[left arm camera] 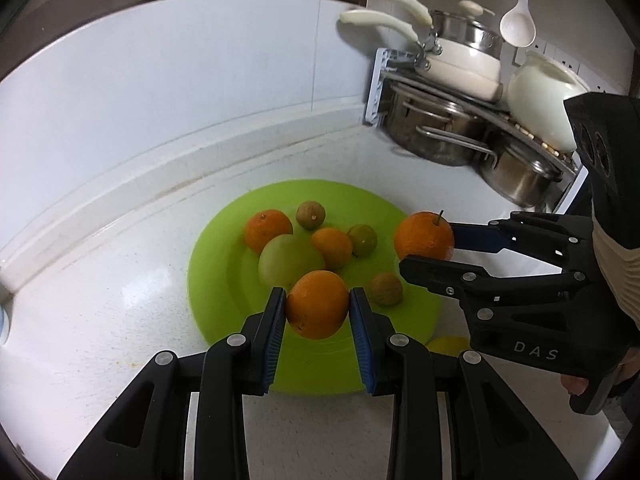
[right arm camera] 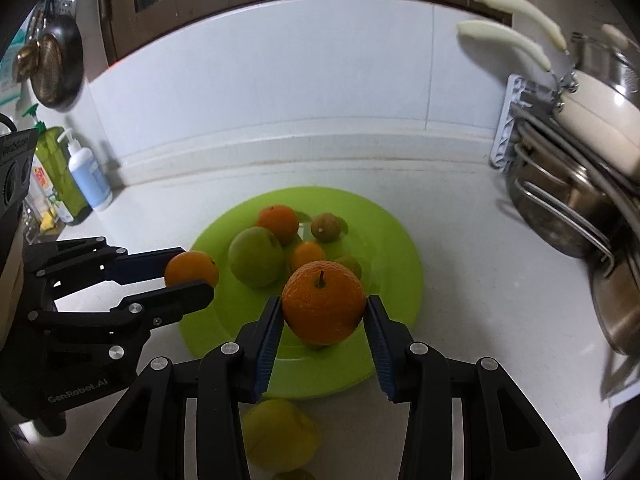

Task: Organize fruits
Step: 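Carry both oranges onto the green plate and open both tools, then withdraw both open tools from the plate toward the pomelo and tomato, then grasp the large yellow pomelo with the left tool while the right tool grasps the green tomato, then carry the pomelo and green tomato onto the green plate and release both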

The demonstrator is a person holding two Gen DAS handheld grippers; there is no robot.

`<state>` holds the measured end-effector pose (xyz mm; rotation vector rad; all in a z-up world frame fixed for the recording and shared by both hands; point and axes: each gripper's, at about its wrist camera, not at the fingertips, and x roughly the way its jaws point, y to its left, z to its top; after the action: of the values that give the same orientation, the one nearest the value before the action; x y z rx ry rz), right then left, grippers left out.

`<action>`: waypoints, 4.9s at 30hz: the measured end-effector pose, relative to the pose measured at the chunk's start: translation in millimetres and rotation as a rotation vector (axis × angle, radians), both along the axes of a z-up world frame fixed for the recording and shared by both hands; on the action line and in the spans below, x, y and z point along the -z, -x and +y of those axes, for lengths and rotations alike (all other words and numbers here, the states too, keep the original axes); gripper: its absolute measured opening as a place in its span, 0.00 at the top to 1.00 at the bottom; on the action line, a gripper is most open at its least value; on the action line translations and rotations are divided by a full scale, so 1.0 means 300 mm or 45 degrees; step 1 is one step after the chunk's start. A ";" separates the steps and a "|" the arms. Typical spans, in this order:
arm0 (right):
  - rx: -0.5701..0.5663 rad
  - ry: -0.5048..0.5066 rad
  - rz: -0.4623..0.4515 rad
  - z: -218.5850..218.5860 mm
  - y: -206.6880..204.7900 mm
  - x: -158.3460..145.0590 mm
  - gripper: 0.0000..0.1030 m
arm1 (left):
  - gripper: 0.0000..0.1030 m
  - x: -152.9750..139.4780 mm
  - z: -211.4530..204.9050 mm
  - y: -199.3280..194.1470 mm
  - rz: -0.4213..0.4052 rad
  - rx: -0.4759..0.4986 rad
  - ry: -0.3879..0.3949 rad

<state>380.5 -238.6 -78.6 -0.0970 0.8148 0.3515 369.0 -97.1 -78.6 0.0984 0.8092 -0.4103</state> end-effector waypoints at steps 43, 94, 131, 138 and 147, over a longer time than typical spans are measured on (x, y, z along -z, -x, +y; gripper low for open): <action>0.285 0.017 -0.284 -0.010 0.343 -0.232 0.47 | 0.31 -0.243 0.044 0.232 -0.312 0.153 0.048; 0.430 0.047 0.057 -0.009 0.396 0.151 0.67 | 0.28 0.068 -0.133 0.201 -0.309 1.008 -0.189; 0.555 -0.059 -0.009 -0.101 0.457 0.074 0.67 | 0.50 0.040 -0.150 0.224 -0.140 0.678 -0.093; 0.469 -0.055 -0.070 -0.057 0.437 0.010 0.67 | 0.50 -0.029 -0.056 0.230 -0.157 0.486 -0.057; 0.316 -0.062 -0.160 0.026 0.349 -0.075 0.67 | 0.50 -0.104 0.068 0.179 -0.186 0.266 -0.043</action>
<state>275.8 -230.8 -56.1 0.0278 0.6841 0.1292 315.4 -76.6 -47.4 0.2434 0.6637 -0.5797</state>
